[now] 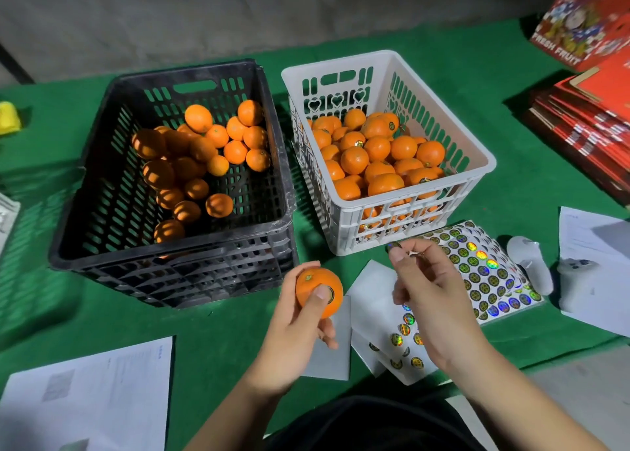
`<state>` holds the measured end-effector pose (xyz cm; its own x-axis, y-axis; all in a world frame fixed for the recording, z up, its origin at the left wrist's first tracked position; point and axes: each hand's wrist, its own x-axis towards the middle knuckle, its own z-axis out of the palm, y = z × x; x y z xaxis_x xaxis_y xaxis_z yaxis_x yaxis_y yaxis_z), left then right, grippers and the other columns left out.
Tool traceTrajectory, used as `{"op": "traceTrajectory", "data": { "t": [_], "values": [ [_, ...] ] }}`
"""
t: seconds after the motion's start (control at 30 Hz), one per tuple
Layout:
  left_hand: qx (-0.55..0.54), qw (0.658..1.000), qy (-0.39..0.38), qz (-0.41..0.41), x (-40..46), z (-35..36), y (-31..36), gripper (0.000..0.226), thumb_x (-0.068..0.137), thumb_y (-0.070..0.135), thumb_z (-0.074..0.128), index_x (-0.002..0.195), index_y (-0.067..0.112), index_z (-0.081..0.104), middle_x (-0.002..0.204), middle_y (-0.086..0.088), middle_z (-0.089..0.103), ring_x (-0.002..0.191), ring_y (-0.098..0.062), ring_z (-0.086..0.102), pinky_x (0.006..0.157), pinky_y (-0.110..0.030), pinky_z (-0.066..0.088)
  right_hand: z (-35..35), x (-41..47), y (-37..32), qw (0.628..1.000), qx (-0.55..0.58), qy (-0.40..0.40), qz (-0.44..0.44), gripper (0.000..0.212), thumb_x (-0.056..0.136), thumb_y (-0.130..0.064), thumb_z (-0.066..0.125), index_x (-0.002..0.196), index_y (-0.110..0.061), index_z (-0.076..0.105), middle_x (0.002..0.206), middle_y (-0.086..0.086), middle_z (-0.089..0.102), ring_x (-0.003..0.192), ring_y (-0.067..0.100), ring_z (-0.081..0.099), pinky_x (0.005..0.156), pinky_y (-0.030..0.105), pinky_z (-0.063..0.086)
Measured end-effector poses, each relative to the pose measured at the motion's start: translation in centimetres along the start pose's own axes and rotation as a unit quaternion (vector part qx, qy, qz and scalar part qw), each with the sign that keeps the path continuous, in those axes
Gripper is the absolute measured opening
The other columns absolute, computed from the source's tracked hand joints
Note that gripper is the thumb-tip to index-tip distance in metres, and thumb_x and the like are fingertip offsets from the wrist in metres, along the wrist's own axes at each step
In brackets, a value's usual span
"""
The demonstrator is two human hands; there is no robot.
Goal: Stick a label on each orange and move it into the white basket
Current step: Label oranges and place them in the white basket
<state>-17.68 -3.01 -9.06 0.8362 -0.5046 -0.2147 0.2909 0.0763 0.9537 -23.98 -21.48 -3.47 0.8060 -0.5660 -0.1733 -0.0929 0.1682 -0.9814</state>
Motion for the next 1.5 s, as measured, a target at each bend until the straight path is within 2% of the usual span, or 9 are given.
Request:
{"op": "traceTrajectory", "data": {
  "t": [0.17, 0.43, 0.63, 0.77, 0.87, 1.03, 1.23, 1.37, 1.5],
  "values": [
    [-0.007, 0.998, -0.049, 0.028, -0.5, 1.6, 0.8, 0.051, 0.092, 0.068, 0.060, 0.135, 0.041, 0.055, 0.101, 0.004, 0.067, 0.055, -0.018, 0.052, 0.056, -0.036, 0.054, 2.0, -1.4, 1.6, 0.989, -0.025, -0.144, 0.032, 0.086, 0.079, -0.053, 0.083, 0.148, -0.056, 0.032, 0.124, 0.001, 0.068, 0.111, 0.019, 0.070, 0.095, 0.034, 0.056],
    [-0.053, 0.991, -0.106, 0.061, -0.5, 2.4, 1.6, 0.042, 0.100, 0.046, 0.067, 0.135, 0.028, 0.054, 0.119, 0.002, 0.066, 0.058, -0.010, 0.048, 0.055, -0.029, 0.052, 2.2, -1.4, 1.0, 0.985, 0.041, -0.168, 0.003, 0.092, 0.091, -0.021, 0.072, 0.158, -0.047, 0.015, 0.128, 0.009, 0.071, 0.102, 0.028, 0.073, 0.087, 0.042, 0.061],
    [-0.129, 0.988, -0.080, 0.008, -1.0, 3.7, 0.7, 0.055, 0.089, 0.069, 0.067, 0.132, 0.035, 0.059, 0.113, -0.007, 0.069, 0.064, -0.016, 0.056, 0.061, -0.035, 0.055, 2.6, -2.1, 2.0, 0.988, 0.022, -0.150, 0.023, 0.085, 0.083, -0.060, 0.077, 0.147, -0.067, 0.022, 0.120, -0.005, 0.071, 0.064, 0.023, 0.067, 0.047, 0.029, 0.052],
    [-0.163, 0.985, -0.056, -0.018, -0.7, 3.9, 0.6, 0.067, 0.087, 0.076, 0.062, 0.136, 0.032, 0.055, 0.108, -0.011, 0.067, 0.064, -0.023, 0.052, 0.059, -0.036, 0.053, 2.6, -1.7, 2.6, 0.982, 0.025, -0.187, 0.023, 0.089, 0.084, -0.056, 0.079, 0.150, -0.067, 0.020, 0.122, 0.002, 0.068, 0.053, 0.029, 0.059, 0.042, 0.028, 0.045],
    [-0.095, 0.995, -0.024, -0.015, -0.6, 3.9, 0.4, 0.074, 0.080, 0.086, 0.059, 0.137, 0.039, 0.054, 0.090, -0.010, 0.059, 0.057, -0.020, 0.050, 0.057, -0.036, 0.051, 2.6, -1.4, 2.3, 0.980, 0.023, -0.195, 0.012, 0.093, 0.084, -0.053, 0.080, 0.152, -0.064, 0.018, 0.127, 0.004, 0.067, 0.059, 0.034, 0.061, 0.049, 0.035, 0.052],
    [0.159, 0.983, 0.037, 0.088, 0.0, 2.4, 3.6, 0.046, 0.092, 0.073, 0.049, 0.137, 0.063, 0.043, 0.136, 0.017, 0.034, 0.081, -0.003, 0.064, 0.075, -0.023, 0.057, 2.9, 2.1, 0.0, 0.986, -0.043, -0.152, -0.052, 0.099, 0.083, -0.044, 0.079, 0.159, -0.050, 0.014, 0.127, 0.000, 0.070, 0.121, 0.016, 0.066, 0.107, 0.043, 0.052],
    [0.449, 0.813, 0.198, 0.312, 3.1, -4.1, 9.8, 0.020, 0.100, 0.035, 0.054, 0.118, 0.034, 0.062, 0.104, 0.027, 0.052, 0.081, 0.000, 0.056, 0.067, -0.012, 0.042, 1.5, 14.1, -5.3, 0.968, -0.208, -0.040, -0.133, 0.095, 0.091, -0.040, 0.077, 0.161, -0.031, 0.013, 0.153, -0.003, 0.045, 0.139, 0.012, 0.045, 0.119, 0.045, 0.038],
    [0.444, 0.851, 0.188, 0.208, 6.8, -6.5, 11.2, 0.019, 0.103, 0.021, 0.057, 0.112, 0.034, 0.069, 0.108, 0.022, 0.069, 0.104, -0.010, 0.065, 0.083, -0.037, 0.055, -0.3, 20.6, -5.9, 0.952, -0.277, 0.001, -0.129, 0.094, 0.092, -0.042, 0.076, 0.160, -0.020, 0.016, 0.161, 0.007, 0.040, 0.146, 0.028, 0.042, 0.119, 0.051, 0.037],
    [0.514, 0.822, 0.197, 0.145, 8.5, -6.7, 10.5, 0.025, 0.105, 0.027, 0.049, 0.119, 0.042, 0.064, 0.113, 0.028, 0.068, 0.104, -0.002, 0.064, 0.075, -0.030, 0.055, -1.0, 23.0, -3.8, 0.901, -0.427, 0.019, -0.078, 0.091, 0.097, -0.040, 0.069, 0.162, -0.017, 0.010, 0.159, 0.016, 0.042, 0.142, 0.042, 0.044, 0.113, 0.053, 0.039]
  ]
}}
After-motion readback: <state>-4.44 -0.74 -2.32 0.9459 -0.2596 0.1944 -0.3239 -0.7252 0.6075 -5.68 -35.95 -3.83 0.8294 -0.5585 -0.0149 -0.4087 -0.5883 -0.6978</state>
